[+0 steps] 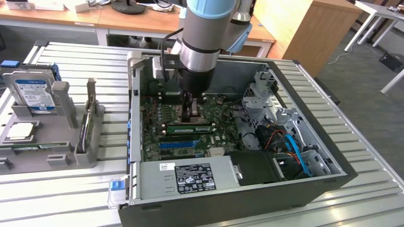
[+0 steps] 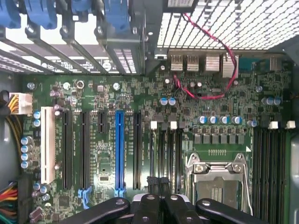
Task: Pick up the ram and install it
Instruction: 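Press down the ram until it locks into place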
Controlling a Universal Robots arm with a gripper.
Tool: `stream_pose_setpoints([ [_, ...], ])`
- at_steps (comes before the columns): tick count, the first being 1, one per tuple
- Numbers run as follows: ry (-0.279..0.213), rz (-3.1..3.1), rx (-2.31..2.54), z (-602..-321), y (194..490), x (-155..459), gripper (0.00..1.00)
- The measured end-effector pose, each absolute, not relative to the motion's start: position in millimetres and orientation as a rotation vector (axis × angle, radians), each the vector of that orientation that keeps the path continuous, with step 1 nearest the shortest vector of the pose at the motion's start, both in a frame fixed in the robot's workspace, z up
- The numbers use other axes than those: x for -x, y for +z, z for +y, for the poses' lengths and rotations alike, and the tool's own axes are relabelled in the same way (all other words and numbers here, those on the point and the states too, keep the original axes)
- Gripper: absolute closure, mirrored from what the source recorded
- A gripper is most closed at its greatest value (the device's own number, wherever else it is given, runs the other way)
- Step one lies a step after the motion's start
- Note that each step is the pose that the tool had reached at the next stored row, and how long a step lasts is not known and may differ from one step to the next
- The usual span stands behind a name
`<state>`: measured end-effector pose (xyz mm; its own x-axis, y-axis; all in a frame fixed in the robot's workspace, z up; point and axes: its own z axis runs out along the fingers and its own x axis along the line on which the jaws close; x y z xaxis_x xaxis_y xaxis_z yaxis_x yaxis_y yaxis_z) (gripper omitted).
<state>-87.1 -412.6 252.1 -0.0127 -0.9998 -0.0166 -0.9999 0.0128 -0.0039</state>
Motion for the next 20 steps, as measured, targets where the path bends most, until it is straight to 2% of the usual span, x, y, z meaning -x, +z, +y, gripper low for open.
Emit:
stream_pose_setpoints([
  [20, 0.014, 2.225, 2.197, -413, 240, 88, 0.90],
])
